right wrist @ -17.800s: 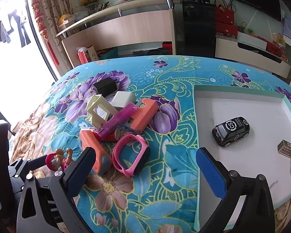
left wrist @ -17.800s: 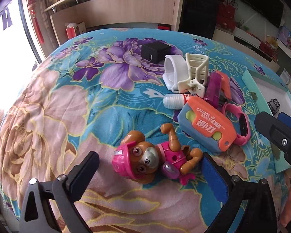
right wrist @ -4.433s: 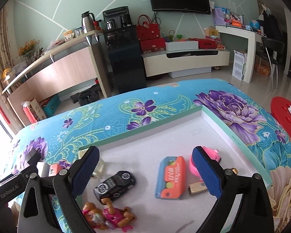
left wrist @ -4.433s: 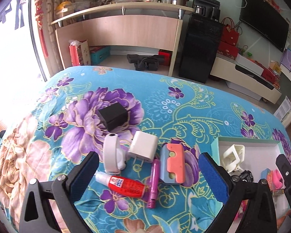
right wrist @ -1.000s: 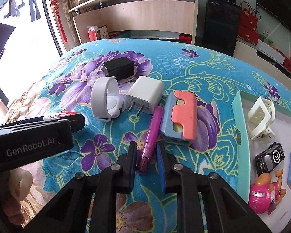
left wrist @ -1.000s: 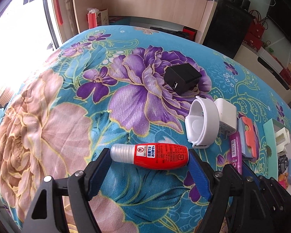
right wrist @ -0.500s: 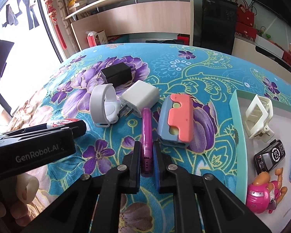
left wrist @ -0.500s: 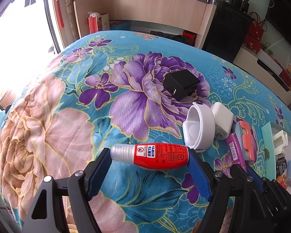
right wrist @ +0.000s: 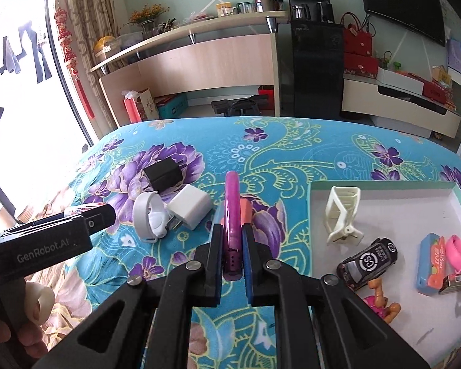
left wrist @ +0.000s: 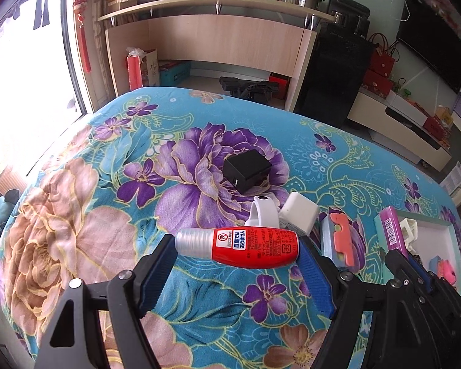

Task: Organize rigid objects
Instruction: 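Carry the glue bottle and pink marker into the white tray while both tools open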

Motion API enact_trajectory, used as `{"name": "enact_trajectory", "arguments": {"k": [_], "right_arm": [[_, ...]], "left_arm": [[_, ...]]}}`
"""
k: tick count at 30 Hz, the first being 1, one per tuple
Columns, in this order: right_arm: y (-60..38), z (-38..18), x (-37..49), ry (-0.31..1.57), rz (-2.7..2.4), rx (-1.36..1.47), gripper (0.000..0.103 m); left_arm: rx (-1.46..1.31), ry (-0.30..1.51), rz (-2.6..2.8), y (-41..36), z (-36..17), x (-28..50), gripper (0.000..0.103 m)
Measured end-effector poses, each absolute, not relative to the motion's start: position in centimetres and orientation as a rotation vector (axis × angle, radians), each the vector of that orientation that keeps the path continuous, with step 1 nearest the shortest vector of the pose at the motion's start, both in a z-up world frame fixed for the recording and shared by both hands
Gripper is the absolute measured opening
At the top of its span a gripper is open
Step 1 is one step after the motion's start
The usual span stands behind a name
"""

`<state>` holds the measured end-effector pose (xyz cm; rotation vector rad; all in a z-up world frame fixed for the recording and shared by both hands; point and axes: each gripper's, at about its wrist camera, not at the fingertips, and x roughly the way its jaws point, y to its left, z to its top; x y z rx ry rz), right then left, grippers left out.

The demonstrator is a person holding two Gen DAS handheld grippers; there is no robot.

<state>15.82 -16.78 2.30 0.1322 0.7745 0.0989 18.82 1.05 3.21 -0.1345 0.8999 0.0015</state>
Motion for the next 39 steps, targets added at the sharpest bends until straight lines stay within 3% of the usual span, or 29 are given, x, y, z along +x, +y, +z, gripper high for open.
{"name": "enact_trajectory", "arguments": {"k": [22,39], "right_arm": [[-32.6,3.8,11.8,0.737,-0.290,0.244,0.011],[-36.9,1.9,10.5,0.803,-0.356,0.304,0.011]], "left_arm": [[0.140,0.829,-0.350,-17.4,4.1,16.6,0.081],[0.169,0.816,-0.485,-23.4,2.4,16.5,0.081]]}}
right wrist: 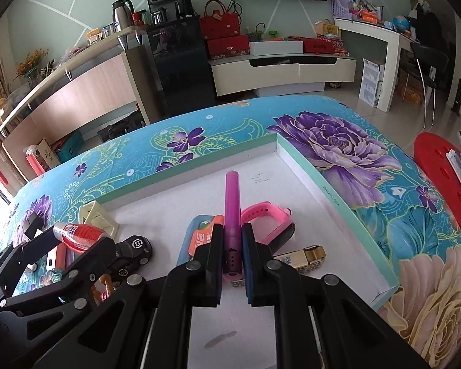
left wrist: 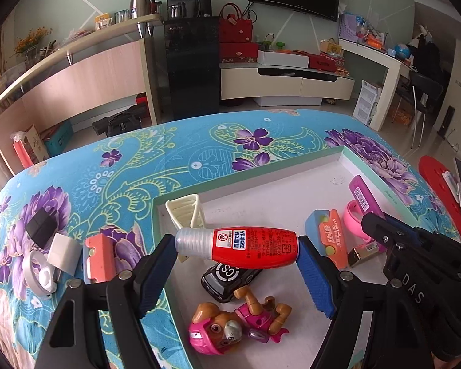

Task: Organize rigid objects
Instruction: 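Carry the glue bottle and pink marker into the white tray while both tools open, then move both open tools back over the remaining items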

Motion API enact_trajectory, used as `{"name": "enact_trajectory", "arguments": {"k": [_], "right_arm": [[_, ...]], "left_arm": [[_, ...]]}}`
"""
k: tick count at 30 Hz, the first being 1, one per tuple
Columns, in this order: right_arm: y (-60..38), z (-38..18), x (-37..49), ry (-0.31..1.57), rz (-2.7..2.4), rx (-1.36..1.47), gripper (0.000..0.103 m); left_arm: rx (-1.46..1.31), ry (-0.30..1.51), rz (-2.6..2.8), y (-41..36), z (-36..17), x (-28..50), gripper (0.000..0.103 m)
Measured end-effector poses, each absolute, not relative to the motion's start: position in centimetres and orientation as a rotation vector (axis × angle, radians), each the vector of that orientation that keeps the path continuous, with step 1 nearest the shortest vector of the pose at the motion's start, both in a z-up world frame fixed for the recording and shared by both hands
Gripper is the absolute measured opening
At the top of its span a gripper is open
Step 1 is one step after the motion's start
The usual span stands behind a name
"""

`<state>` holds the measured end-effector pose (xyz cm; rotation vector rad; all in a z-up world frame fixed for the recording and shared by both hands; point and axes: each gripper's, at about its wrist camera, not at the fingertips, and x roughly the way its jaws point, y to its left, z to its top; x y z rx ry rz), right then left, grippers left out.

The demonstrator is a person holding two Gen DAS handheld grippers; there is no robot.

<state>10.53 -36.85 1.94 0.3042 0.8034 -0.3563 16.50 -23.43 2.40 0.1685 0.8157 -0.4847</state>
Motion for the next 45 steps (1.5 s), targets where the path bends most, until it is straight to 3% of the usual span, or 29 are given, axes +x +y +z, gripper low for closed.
{"name": "enact_trajectory", "arguments": {"k": [19,20,22,24,28,39,45], "right_arm": [[-36.2,1.3,11.0,0.846,-0.346,0.268,0.013],[-36.2,1.3,11.0,0.847,-0.346,0.265,0.015],[-36.1,1.3,11.0,0.846,-0.351,0.260,0.038],[-36.2,1.5,10.9,0.839,-0.359,0.261,0.048],[-36.3,1.6,10.8,0.831,-0.362,0.267,0.058],[-36.6,1.3,10.9,0.844,-0.367,0.275,0.090],[-36.8,1.2,10.8,0.834,-0.374,0.286,0.095]], "left_arm": [[0.110,0.861,-0.460,-22.3,2.3,17.1,0.084],[0.106,0.859,-0.457,-22.1,2.4,17.1,0.086],[0.093,0.855,-0.445,-21.7,2.6,17.1,0.090],[0.079,0.857,-0.435,-21.2,2.9,17.3,0.092],[0.055,0.855,-0.393,-19.9,3.2,17.6,0.101],[0.009,0.864,-0.244,-16.4,2.6,18.8,0.103],[0.000,0.875,-0.183,-15.4,2.1,19.0,0.103]]}}
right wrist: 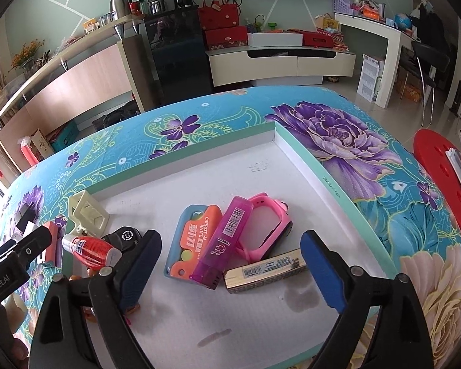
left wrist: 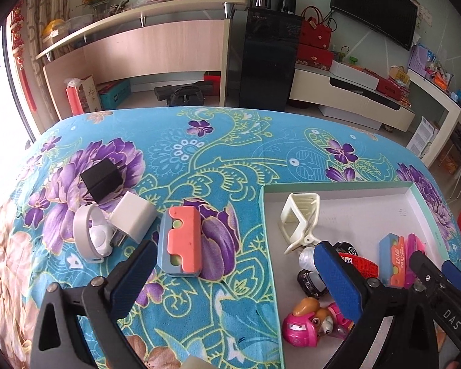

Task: Organize rigid objects
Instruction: 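Move both open tools back over the remaining items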

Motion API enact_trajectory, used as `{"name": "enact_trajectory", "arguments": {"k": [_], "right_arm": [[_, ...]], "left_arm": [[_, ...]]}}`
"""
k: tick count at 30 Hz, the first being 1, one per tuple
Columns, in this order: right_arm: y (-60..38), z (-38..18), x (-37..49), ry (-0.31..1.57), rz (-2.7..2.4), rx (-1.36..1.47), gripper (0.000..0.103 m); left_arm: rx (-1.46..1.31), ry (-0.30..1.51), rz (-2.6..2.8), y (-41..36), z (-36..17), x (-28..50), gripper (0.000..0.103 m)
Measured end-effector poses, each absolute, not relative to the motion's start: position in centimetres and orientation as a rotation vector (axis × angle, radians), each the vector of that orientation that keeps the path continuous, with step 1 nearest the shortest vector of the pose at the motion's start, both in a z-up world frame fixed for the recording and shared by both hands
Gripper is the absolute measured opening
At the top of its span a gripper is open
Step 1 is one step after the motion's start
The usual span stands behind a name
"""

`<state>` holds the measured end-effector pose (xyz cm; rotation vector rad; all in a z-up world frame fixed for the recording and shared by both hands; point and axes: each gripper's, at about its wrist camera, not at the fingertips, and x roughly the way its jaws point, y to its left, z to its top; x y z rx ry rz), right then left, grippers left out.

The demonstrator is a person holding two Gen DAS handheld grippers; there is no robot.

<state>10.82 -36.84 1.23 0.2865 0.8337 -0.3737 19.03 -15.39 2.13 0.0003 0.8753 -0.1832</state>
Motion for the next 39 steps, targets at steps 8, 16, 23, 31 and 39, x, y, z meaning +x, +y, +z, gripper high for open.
{"name": "enact_trajectory", "arguments": {"k": [8,16,23,31,39], "right_arm": [[-36.5,1.7,10.8,0.805,-0.362,0.291,0.098],[-35.1,2.8,11.0,0.764,-0.332,0.302,0.098],[-32.6,3.8,11.5,0.720,-0.293,0.274,0.098],[-29.1,4.0,12.8,0.733,-0.231,0.220,0.098],[-24.5,3.7,14.5,0.769,-0.147,0.145,0.098]], "left_arm": [[-0.046,0.885,-0.137,-14.0,1.9,19.4,0.103],[-0.064,0.857,-0.079,-12.0,2.6,19.8,0.103],[-0.108,0.839,0.001,-8.3,3.1,20.7,0.103],[-0.172,0.835,0.084,-3.0,2.9,21.6,0.103],[-0.257,0.856,0.147,2.0,2.0,22.5,0.103]]}}
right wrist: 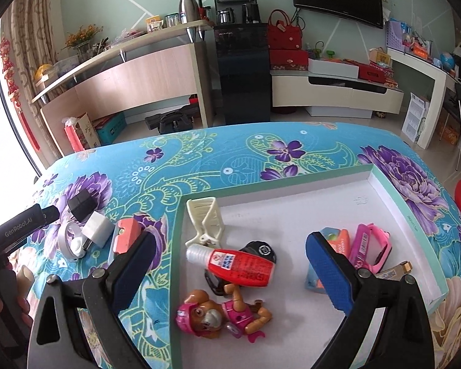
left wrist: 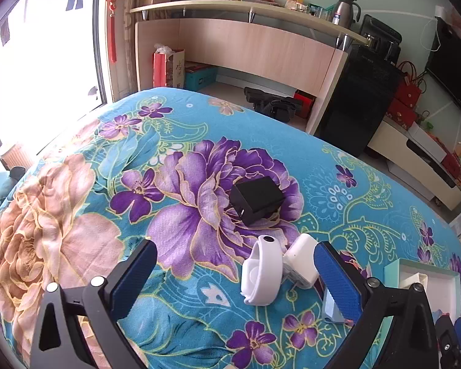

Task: Organize rigid objects
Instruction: 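Move both open tools back over the remaining items, then grasp the white round holder with the left tool while the right tool grasps the pink-and-blue block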

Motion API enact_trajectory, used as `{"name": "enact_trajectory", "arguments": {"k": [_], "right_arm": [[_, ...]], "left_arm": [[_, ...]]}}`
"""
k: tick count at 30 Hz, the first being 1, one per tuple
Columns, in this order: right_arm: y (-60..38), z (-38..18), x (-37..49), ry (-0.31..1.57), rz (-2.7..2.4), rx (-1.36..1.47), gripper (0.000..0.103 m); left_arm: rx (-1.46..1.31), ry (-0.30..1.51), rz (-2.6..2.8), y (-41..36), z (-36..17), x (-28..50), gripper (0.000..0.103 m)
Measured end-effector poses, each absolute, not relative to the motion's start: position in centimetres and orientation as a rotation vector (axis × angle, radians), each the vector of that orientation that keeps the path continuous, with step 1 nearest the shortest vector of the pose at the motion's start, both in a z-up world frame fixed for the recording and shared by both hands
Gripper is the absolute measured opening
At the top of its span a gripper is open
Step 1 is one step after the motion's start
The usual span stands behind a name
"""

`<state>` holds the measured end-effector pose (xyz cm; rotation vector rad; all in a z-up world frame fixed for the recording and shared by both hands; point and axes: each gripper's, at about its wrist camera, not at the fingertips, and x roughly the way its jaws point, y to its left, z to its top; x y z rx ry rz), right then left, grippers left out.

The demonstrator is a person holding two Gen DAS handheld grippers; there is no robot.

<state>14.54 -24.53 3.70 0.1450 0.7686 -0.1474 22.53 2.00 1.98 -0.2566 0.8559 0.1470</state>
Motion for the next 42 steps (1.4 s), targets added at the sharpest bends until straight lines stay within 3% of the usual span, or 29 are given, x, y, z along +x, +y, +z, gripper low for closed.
{"name": "enact_trajectory", "arguments": {"k": [20,25,33,42], "right_arm": [[-15.0,1.2,19.8,0.858,0.066,0.080,0.096],[-13.8,-0.8,20.6,0.903,0.082,0.043,0.083],[-14.2,-3.0,21.2,0.956,0.076,0.053,0.076],[-13.8,-3.6,21.4,0.946,0.058,0.012,0.074]], "left_arm": [[-0.350,0.922,0.122,6.1,0.2,23.6,0.103],[-0.320,0.931,0.083,4.7,0.0,23.9,0.103],[-0.252,0.947,0.038,2.1,-0.4,24.2,0.103],[-0.206,0.982,0.024,0.3,-1.9,24.8,0.081]]}}
